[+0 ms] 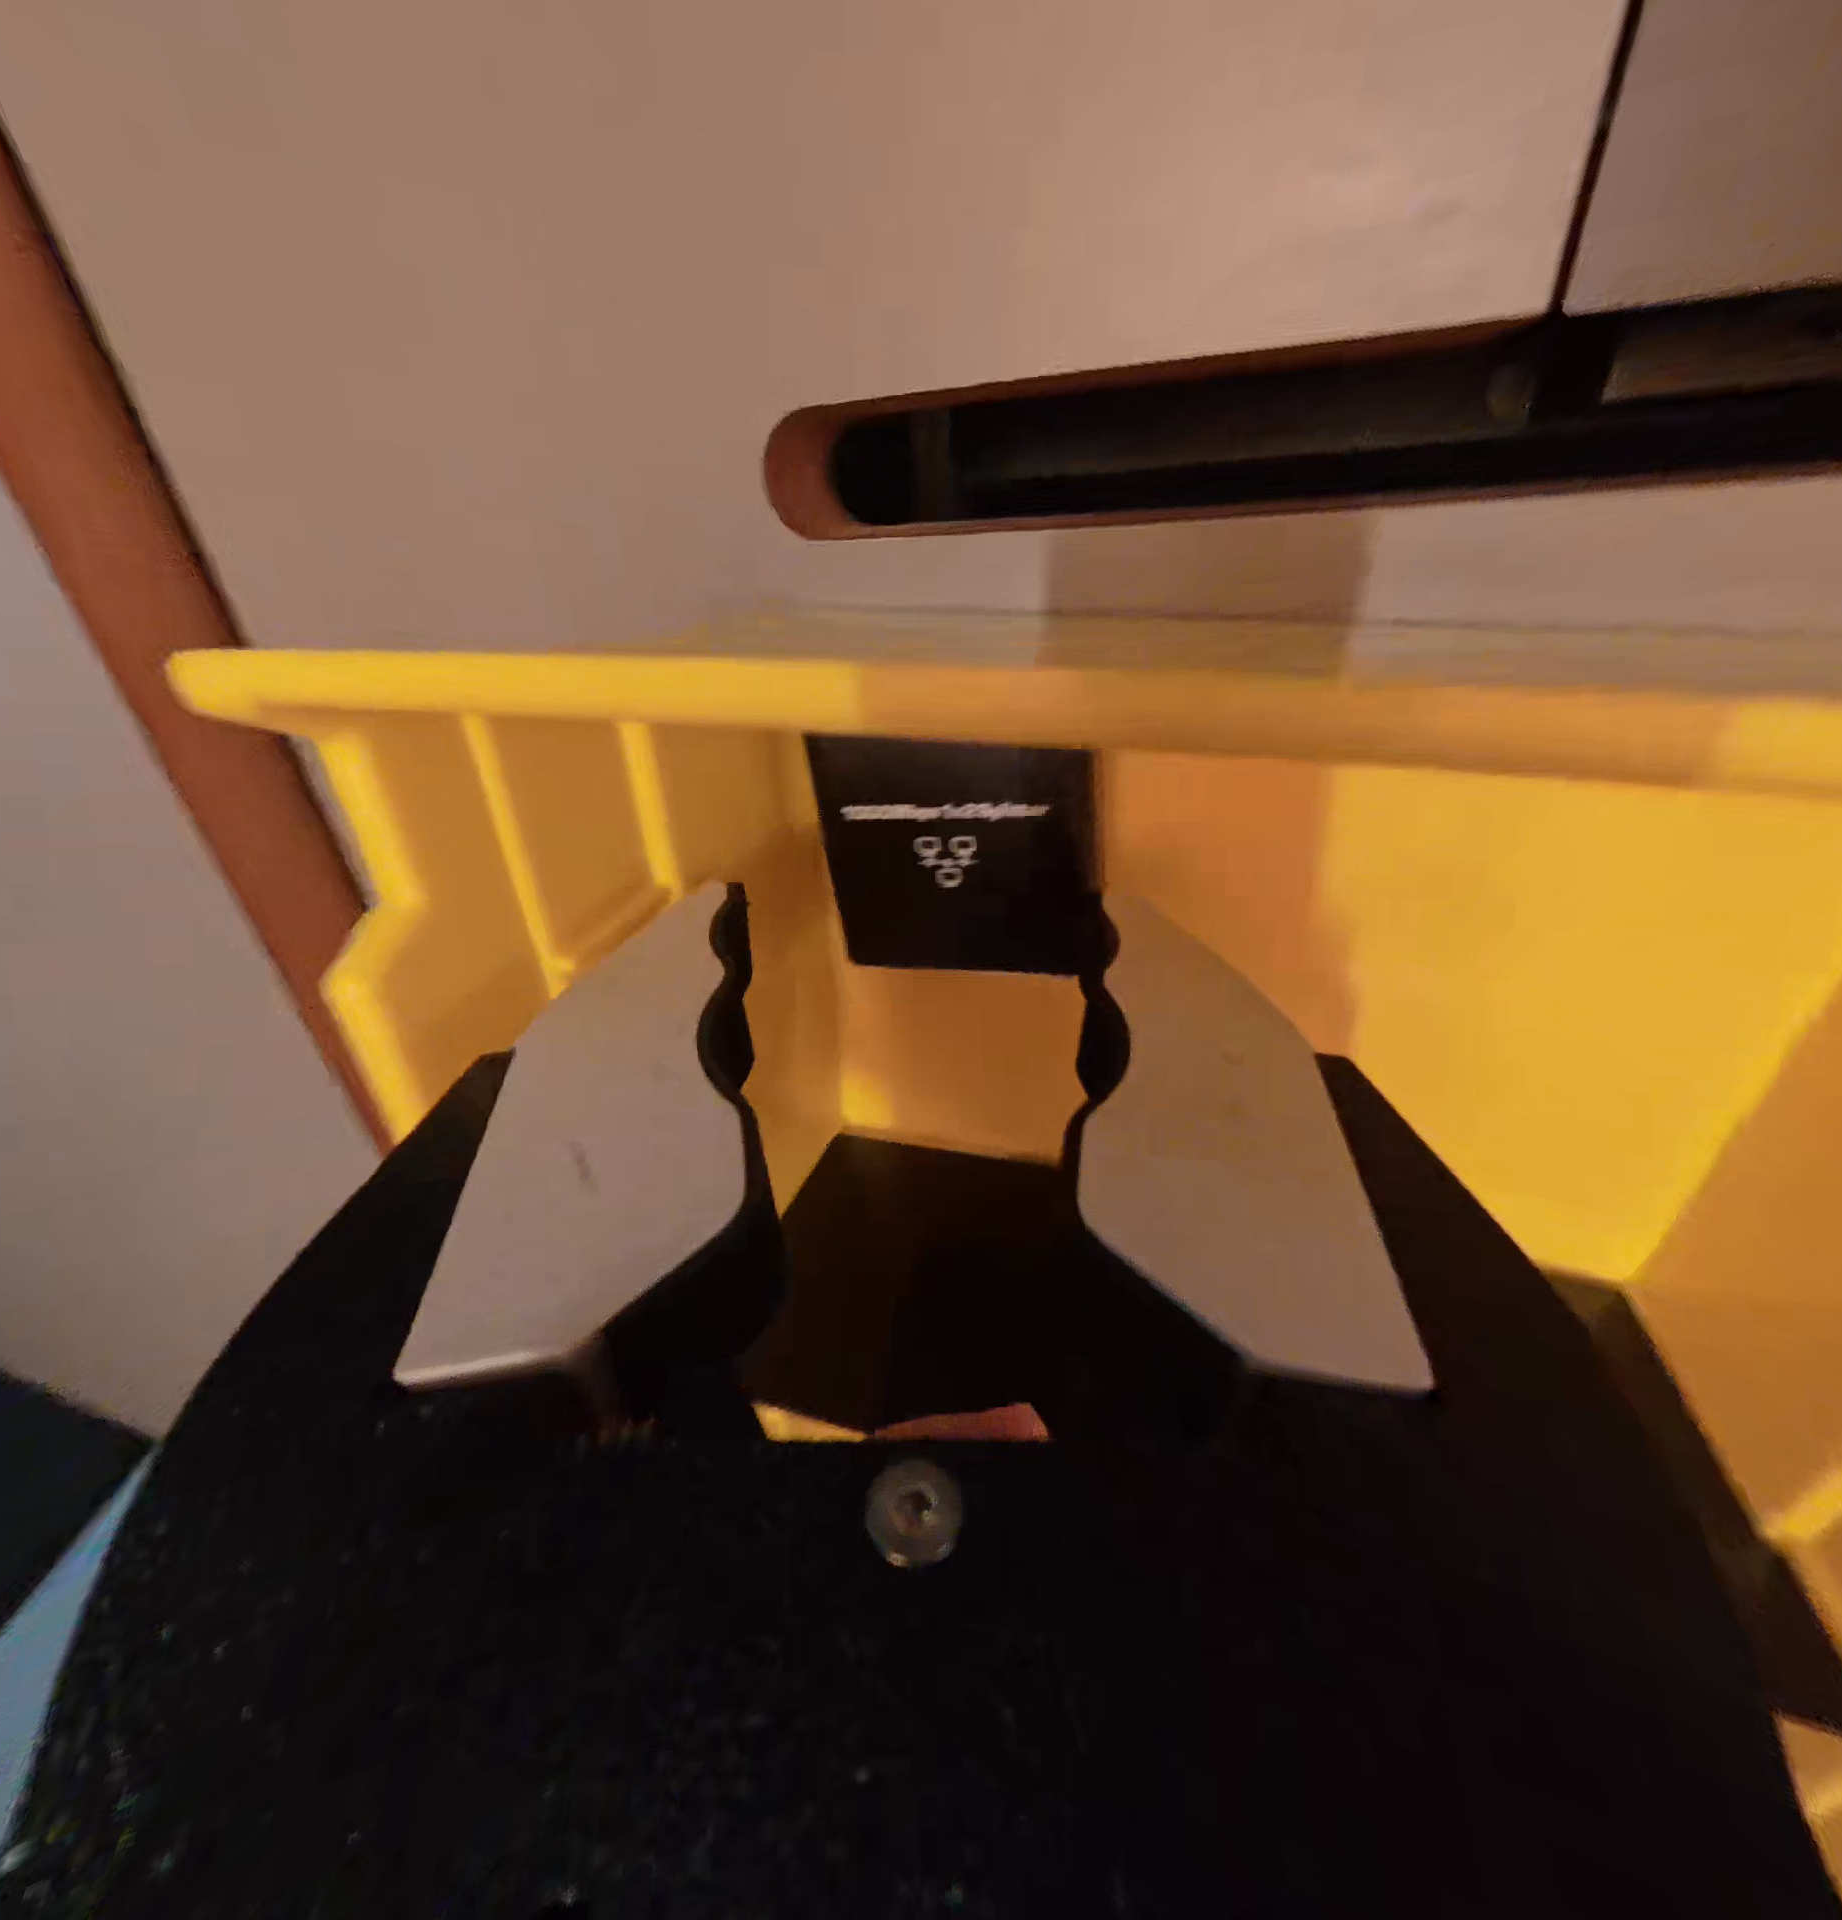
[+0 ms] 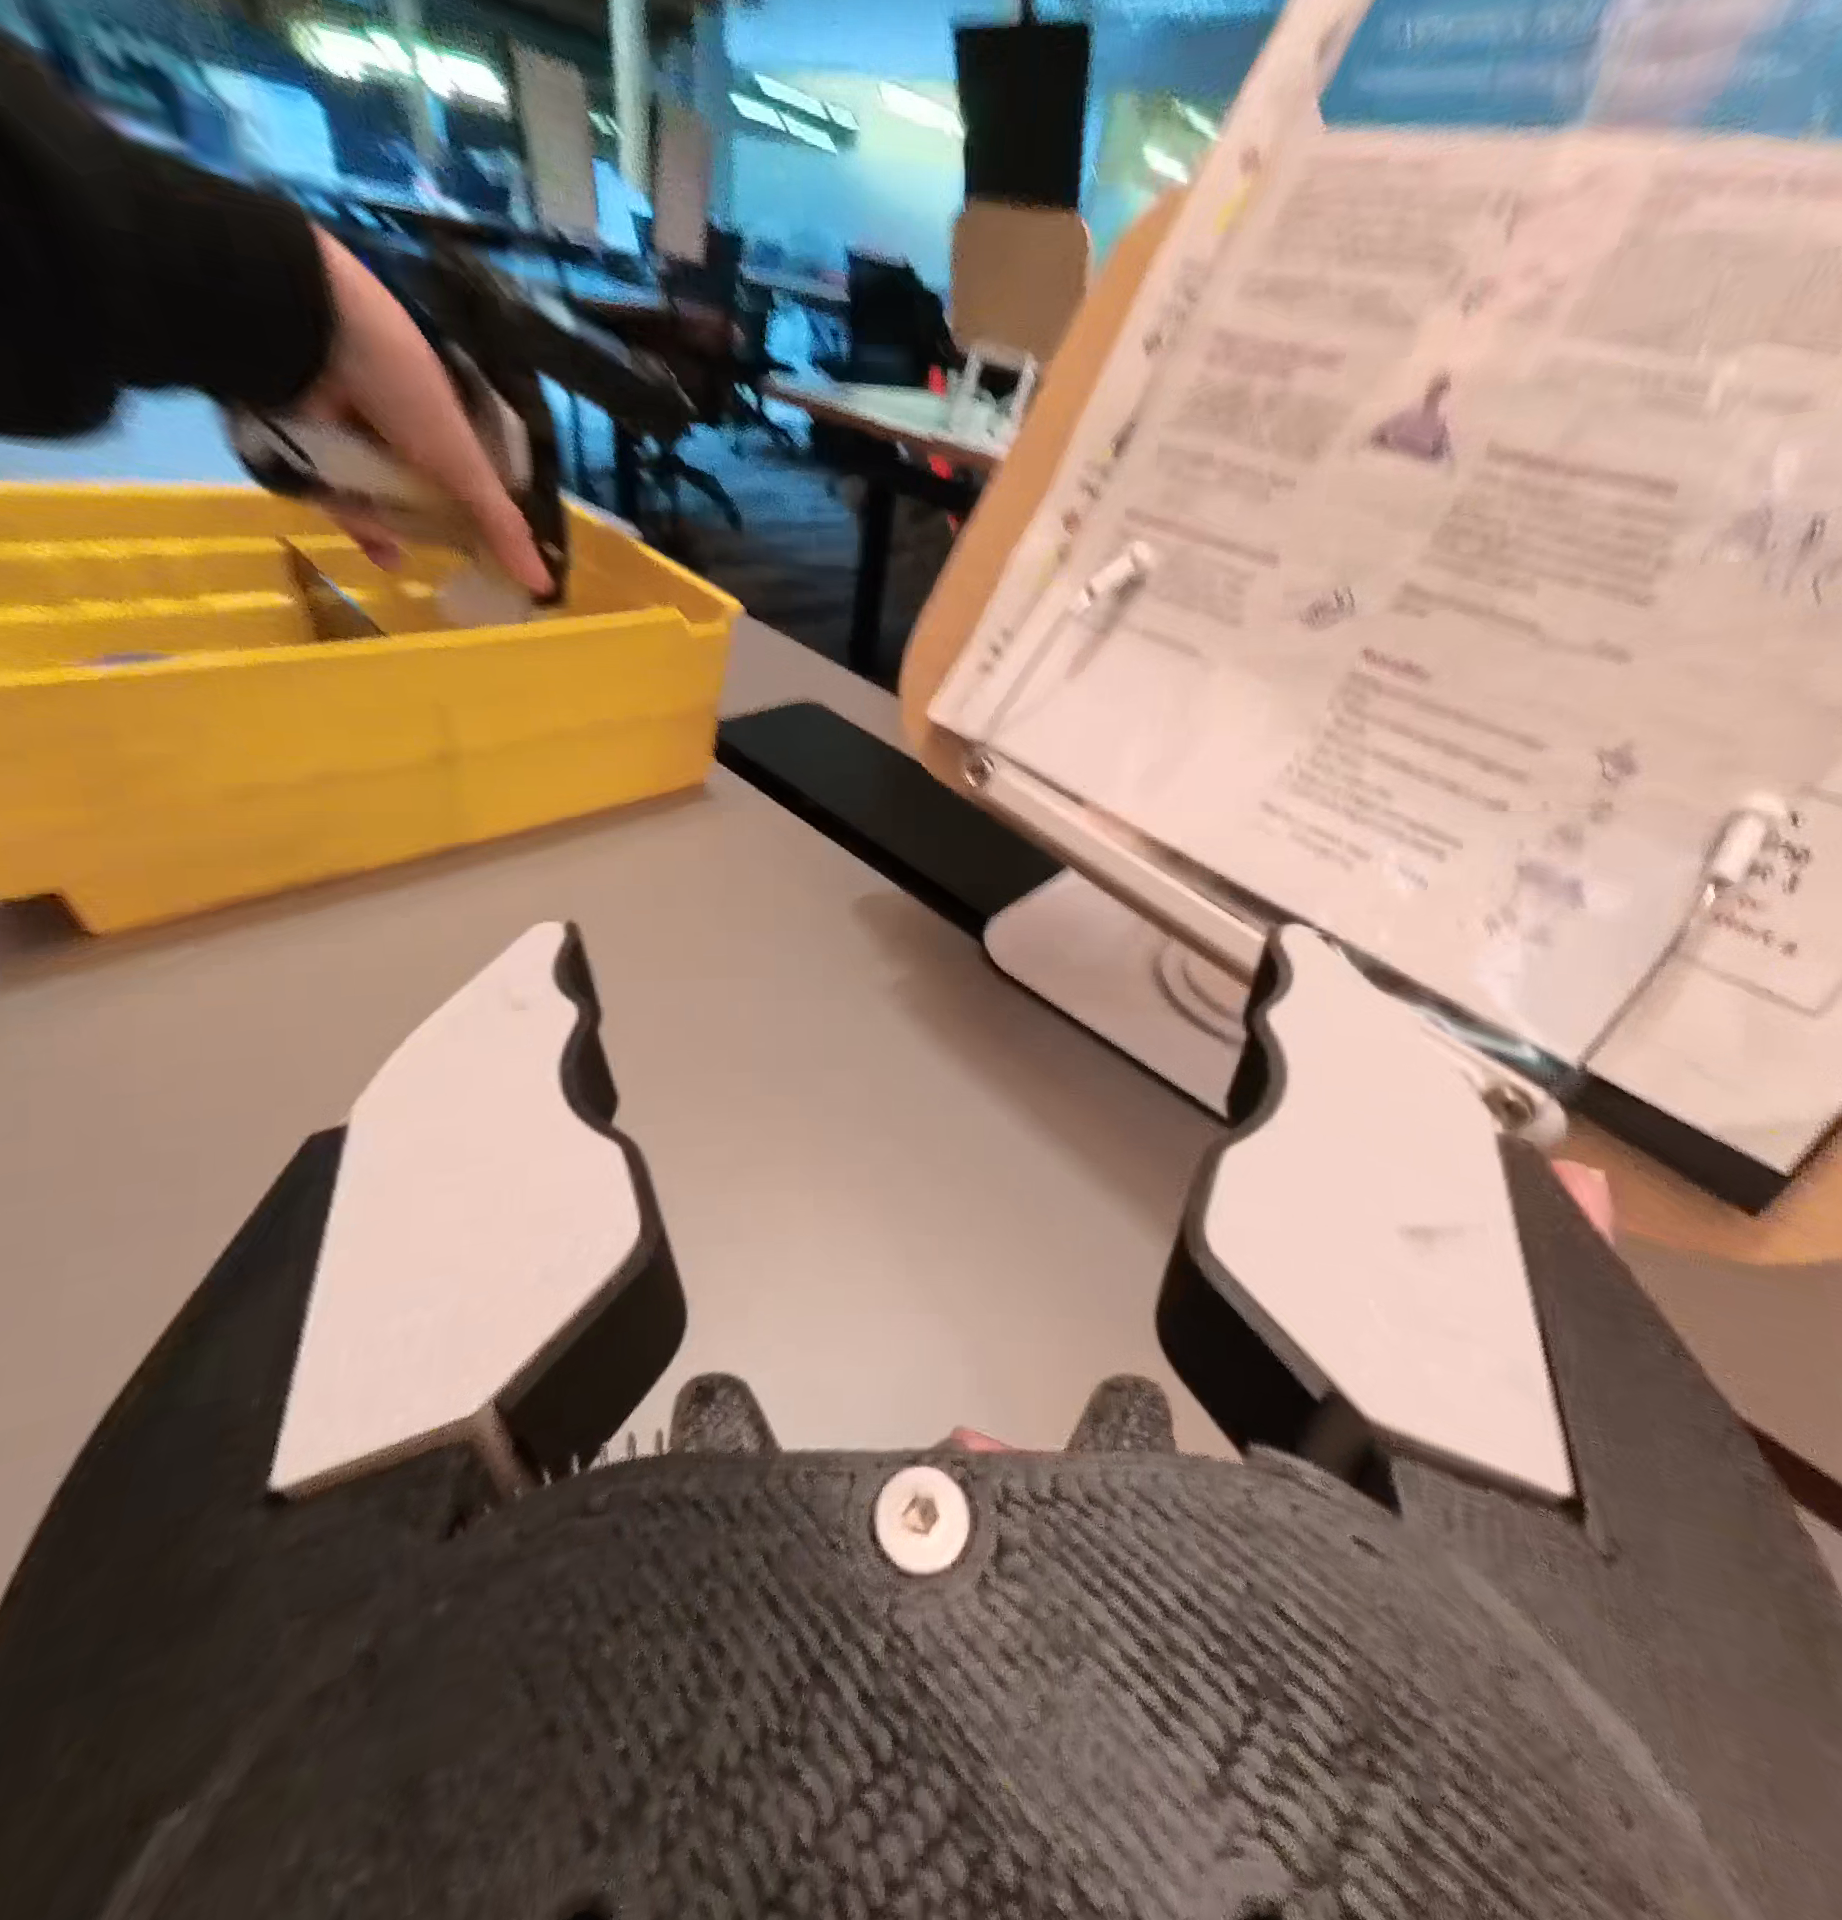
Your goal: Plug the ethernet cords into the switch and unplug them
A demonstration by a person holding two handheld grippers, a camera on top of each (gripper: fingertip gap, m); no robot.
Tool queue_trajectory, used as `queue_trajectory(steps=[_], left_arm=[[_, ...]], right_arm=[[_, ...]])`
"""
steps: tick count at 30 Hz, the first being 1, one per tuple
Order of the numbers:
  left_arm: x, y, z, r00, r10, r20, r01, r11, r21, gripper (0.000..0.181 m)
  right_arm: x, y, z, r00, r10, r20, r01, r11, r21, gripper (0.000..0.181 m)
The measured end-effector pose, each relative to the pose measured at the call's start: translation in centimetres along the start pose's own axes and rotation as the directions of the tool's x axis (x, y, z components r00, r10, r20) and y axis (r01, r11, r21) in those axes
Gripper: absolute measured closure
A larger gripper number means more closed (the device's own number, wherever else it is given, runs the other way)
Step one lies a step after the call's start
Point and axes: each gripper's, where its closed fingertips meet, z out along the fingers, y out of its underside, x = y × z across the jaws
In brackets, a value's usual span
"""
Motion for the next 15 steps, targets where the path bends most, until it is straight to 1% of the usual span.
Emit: queue_trajectory(steps=[1,2,4,6,7,8,10,12,15], left_arm=[[0.6,0.0,0.3,0.999,-0.028,-0.041,0.028,1.000,-0.004,0.118],[1.0,0.0,0.6,0.997,-0.048,-0.068,0.048,0.999,-0.009,0.115],[1.1,0.1,1.2,0.995,-0.066,-0.077,0.064,0.998,-0.023,0.114],[0.8,0.3,1.8,0.993,-0.092,-0.073,0.089,0.995,-0.040,0.115],[0.6,0.3,1.9,0.991,-0.106,-0.076,0.103,0.994,-0.042,0.122],[0.6,0.1,1.8,0.989,-0.117,-0.086,0.114,0.993,-0.037,0.123],[0.8,-0.1,1.9,0.987,-0.111,-0.113,0.108,0.994,-0.032,0.123],[0.9,0.2,2.2,0.988,-0.084,-0.132,0.079,0.996,-0.040,0.123],[1.0,0.1,2.3,0.983,-0.079,-0.167,0.082,0.997,0.008,0.122]], right_arm=[[-0.3,-0.5,-0.2,1.000,-0.005,0.026,0.004,1.000,0.028,0.068],[-0.3,-0.5,-0.2,0.999,-0.004,0.032,0.003,0.999,0.032,0.068],[-0.1,0.4,0.0,0.999,0.009,0.035,-0.010,1.000,0.008,0.062],[-0.1,1.0,0.1,0.998,0.032,0.051,-0.031,0.999,-0.015,0.062],[-0.2,0.9,0.0,0.998,0.038,0.055,-0.038,0.999,-0.012,0.062],[-0.1,0.6,0.0,0.998,0.038,0.054,-0.038,0.999,0.001,0.062],[-0.1,0.0,-0.3,0.999,0.025,0.048,-0.026,0.999,0.023,0.063],[-0.1,0.1,-0.3,0.999,-0.004,0.046,0.003,1.000,0.013,0.063],[-0.2,0.2,-0.4,0.998,-0.028,0.052,0.028,1.000,0.001,0.062]])
